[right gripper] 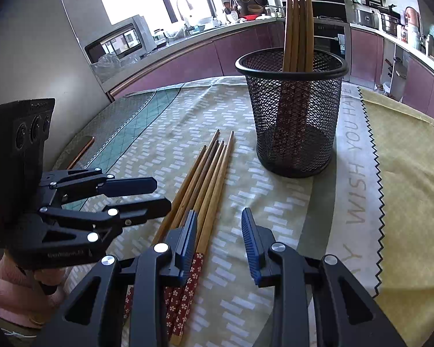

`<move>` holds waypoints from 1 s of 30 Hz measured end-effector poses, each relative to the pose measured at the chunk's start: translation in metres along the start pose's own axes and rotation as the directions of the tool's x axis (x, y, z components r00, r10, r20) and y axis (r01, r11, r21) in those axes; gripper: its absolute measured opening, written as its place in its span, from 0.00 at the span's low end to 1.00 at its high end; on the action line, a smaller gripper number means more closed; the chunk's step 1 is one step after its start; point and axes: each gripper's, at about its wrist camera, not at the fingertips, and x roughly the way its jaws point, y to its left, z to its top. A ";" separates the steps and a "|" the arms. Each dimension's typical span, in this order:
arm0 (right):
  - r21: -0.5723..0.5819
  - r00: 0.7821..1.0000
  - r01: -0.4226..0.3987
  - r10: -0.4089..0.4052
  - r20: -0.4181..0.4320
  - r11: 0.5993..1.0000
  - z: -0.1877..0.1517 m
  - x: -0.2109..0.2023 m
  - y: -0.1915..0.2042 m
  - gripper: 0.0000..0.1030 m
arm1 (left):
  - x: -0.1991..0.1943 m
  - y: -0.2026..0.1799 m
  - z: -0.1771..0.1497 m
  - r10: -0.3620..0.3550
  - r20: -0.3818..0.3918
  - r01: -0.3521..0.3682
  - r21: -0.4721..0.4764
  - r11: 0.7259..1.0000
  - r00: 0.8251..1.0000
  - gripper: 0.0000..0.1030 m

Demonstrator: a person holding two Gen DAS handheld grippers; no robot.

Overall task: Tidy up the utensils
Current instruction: 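Lower the right gripper onto a third chopstick and close on it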

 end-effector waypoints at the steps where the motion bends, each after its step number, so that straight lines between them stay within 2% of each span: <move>1: 0.005 1.000 0.001 -0.001 0.000 1.000 0.000 0.001 0.000 0.29 | 0.001 -0.002 0.000 0.003 -0.005 -0.003 0.004 1.000 1.000 0.38; 16: -0.026 1.000 0.018 -0.018 -0.015 1.000 -0.004 0.003 0.003 0.29 | 0.003 -0.004 -0.004 0.052 -0.025 -0.051 0.048 0.998 0.998 0.37; 30: -0.065 0.996 0.078 -0.080 -0.039 0.995 0.000 0.014 0.010 0.29 | 0.000 0.006 -0.006 0.047 -0.031 -0.045 0.040 0.998 0.998 0.24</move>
